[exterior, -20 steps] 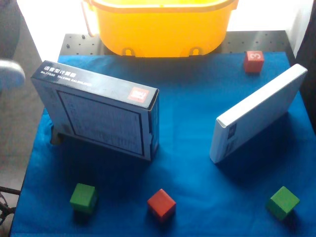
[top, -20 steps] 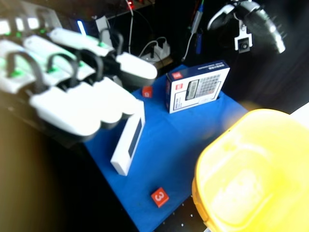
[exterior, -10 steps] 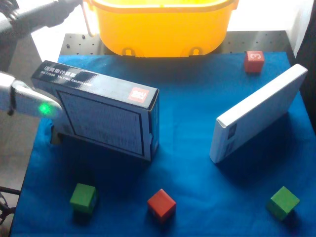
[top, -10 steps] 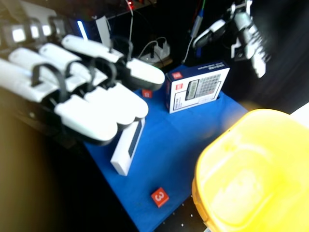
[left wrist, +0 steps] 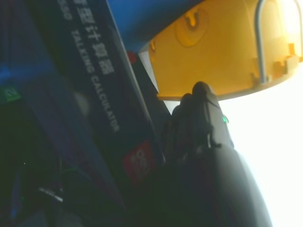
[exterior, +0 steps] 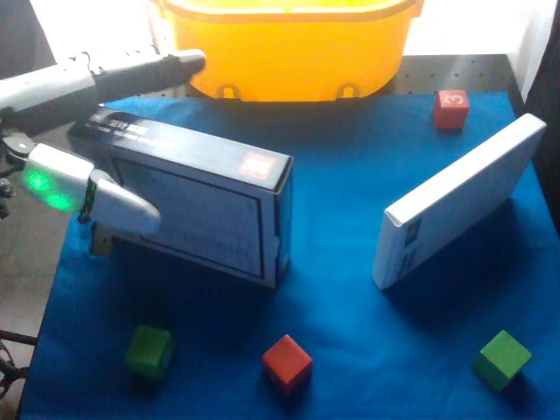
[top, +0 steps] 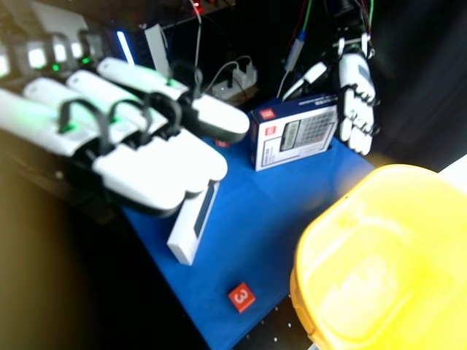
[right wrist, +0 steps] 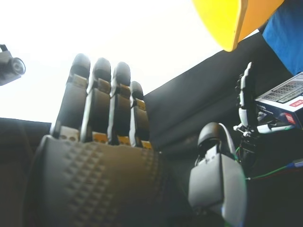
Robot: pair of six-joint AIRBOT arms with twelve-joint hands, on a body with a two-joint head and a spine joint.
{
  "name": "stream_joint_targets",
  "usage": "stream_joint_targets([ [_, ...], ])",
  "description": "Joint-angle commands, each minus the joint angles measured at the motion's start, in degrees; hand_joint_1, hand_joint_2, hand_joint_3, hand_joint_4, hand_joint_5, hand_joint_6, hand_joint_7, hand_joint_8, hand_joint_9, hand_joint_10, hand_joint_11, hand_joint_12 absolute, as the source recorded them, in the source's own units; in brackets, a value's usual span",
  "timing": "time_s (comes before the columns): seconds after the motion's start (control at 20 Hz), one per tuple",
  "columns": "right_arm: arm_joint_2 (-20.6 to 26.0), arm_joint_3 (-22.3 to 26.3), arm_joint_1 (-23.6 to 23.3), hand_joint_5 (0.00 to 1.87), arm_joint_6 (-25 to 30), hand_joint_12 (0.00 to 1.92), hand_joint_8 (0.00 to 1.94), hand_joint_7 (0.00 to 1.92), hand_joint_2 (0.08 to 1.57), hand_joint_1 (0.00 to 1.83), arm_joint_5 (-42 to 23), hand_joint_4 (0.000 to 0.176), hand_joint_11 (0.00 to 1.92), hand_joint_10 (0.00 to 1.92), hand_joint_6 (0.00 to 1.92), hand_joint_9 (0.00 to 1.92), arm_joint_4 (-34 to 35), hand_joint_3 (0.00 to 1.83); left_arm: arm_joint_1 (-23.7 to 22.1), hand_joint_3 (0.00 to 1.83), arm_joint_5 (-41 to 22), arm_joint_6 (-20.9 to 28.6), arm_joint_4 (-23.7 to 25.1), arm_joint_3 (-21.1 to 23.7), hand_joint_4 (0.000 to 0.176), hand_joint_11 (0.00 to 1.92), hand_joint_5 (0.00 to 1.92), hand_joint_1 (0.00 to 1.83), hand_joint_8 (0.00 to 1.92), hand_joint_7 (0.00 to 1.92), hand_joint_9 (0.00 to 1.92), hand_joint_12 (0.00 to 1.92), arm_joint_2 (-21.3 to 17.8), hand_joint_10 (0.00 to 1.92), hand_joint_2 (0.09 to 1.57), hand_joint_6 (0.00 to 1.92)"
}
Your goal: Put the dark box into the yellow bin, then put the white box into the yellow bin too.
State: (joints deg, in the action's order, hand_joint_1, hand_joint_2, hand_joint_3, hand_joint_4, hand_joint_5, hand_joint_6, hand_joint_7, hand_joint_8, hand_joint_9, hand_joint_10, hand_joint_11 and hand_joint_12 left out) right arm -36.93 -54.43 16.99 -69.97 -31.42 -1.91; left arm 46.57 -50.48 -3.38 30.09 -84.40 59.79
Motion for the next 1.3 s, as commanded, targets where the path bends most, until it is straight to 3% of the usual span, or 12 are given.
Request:
stream_joint_targets([
  [0.0, 0.0, -0.2, -0.6, 0.27, -0.2, 0.04, 0.00, 0.46, 1.06, 0.06, -6.9, 0.044, 0.29, 0.00, 0.00, 0.40, 0.6, 0.01, -0.5, 0.00, -2.3, 0.6, -0.1, -0.1, 0.037, 0.17, 0.13, 0.93, 0.01, 0.18, 0.21, 0.18, 0.8, 0.01, 0.65, 0.01],
  [0.05, 0.0, -0.2, -0.6, 0.27, -0.2, 0.03, 0.00, 0.45, 1.05, 0.08, -6.9, 0.035, 0.28, 0.00, 0.00, 0.39, 0.6, 0.00, -1.1, 0.00, -1.1, 1.4, 1.7, -0.6, 0.000, 0.23, 0.17, 0.96, 0.00, 0.22, 0.24, 0.20, 1.3, 0.01, 0.69, 0.01],
  [0.15, 0.0, -0.1, -0.6, 0.26, -0.2, 0.03, 0.00, 0.45, 1.05, 0.08, -6.9, 0.041, 0.27, 0.00, 0.00, 0.38, 0.6, 0.00, -1.7, 0.00, 1.0, 1.4, 3.7, -0.9, 0.000, 0.67, 0.72, 1.08, 0.05, 0.79, 0.81, 0.39, 1.7, 0.08, 0.85, 0.05],
  [0.2, 0.0, -0.1, -0.6, 0.27, -0.2, 0.03, 0.00, 0.45, 1.05, 0.08, -6.9, 0.041, 0.27, 0.00, 0.00, 0.38, 0.6, 0.00, -1.8, 0.00, 2.0, 1.4, 4.6, -0.9, 0.000, 0.93, 1.17, 1.26, 0.32, 1.28, 1.22, 0.81, 1.7, 0.20, 0.95, 0.26],
  [0.25, 0.0, -0.1, -0.6, 0.28, -0.2, 0.03, 0.00, 0.45, 1.05, 0.09, -6.9, 0.042, 0.28, 0.00, 0.01, 0.39, 0.6, 0.00, -1.8, 0.00, 3.0, 1.4, 5.5, -0.9, 0.000, 0.98, 1.30, 1.38, 0.47, 1.28, 1.18, 1.01, 1.7, 0.72, 0.98, 0.17],
  [0.3, 0.0, -0.1, -0.6, 0.28, -0.2, 0.03, 0.00, 0.45, 1.06, 0.08, -6.9, 0.042, 0.27, 0.00, 0.00, 0.39, 0.6, 0.01, -1.8, 0.00, 3.5, 1.4, 5.8, -0.9, 0.000, 0.97, 1.33, 1.41, 0.48, 1.29, 1.17, 1.09, 1.7, 0.81, 0.99, 0.16],
  [0.35, 0.0, -0.1, -0.6, 0.28, -0.2, 0.03, 0.00, 0.45, 1.06, 0.08, -6.9, 0.037, 0.28, 0.00, 0.00, 0.39, 0.6, 0.00, -1.8, 0.00, 4.0, 1.4, 5.9, -1.0, 0.000, 0.90, 1.35, 1.33, 0.86, 1.19, 1.15, 1.29, 1.7, 0.84, 1.01, 0.07],
  [0.4, 0.0, -0.1, -0.6, 0.28, -0.2, 0.03, 0.00, 0.46, 1.06, 0.08, -6.9, 0.035, 0.28, 0.00, 0.00, 0.39, 0.7, 0.00, -1.8, 0.00, 4.2, 1.4, 5.8, -1.2, 0.000, 0.89, 1.34, 1.39, 0.76, 1.18, 1.10, 1.31, 1.7, 0.96, 1.02, 0.07],
  [0.55, 0.0, -0.1, -0.6, 0.29, -0.2, 0.04, 0.00, 0.46, 1.08, 0.07, -6.9, 0.040, 0.30, 0.00, 0.00, 0.39, 0.8, 0.01, -1.8, 0.01, 3.6, 1.4, 4.2, -1.5, 0.000, 0.94, 1.14, 1.40, 0.36, 1.28, 1.14, 1.10, 1.8, 0.91, 1.01, 0.66],
  [0.85, -0.3, -0.1, -0.6, 0.30, -0.2, 0.03, 0.00, 0.40, 1.07, 0.07, -6.9, 0.054, 0.27, 0.00, 0.00, 0.37, 0.9, 0.00, -2.7, 0.00, -2.5, 1.6, -1.2, -2.1, 0.000, 1.10, 1.03, 1.41, 0.43, 1.23, 1.19, 0.91, 1.1, 0.86, 1.02, 0.80],
  [1.05, -0.8, -0.3, -0.6, 0.32, -0.2, 0.03, 0.02, 0.43, 1.03, 0.13, -6.9, 0.058, 0.28, 0.00, 0.01, 0.36, 0.9, 0.00, -4.8, 0.00, -7.3, 1.4, -6.8, -3.1, 0.000, 0.88, 1.03, 1.39, 0.85, 1.05, 1.05, 1.18, 0.6, 1.05, 1.06, 0.77],
  [1.25, -2.4, -1.1, -0.6, 0.28, -0.1, 0.02, 0.01, 0.42, 0.99, 0.10, -7.0, 0.041, 0.27, 0.01, 0.00, 0.38, 0.9, 0.00, -5.4, 0.00, -10.6, -0.7, -14.0, -4.5, 0.000, 0.67, 1.31, 1.29, 1.14, 1.04, 0.88, 1.59, 0.7, 1.20, 1.06, 0.14],
])
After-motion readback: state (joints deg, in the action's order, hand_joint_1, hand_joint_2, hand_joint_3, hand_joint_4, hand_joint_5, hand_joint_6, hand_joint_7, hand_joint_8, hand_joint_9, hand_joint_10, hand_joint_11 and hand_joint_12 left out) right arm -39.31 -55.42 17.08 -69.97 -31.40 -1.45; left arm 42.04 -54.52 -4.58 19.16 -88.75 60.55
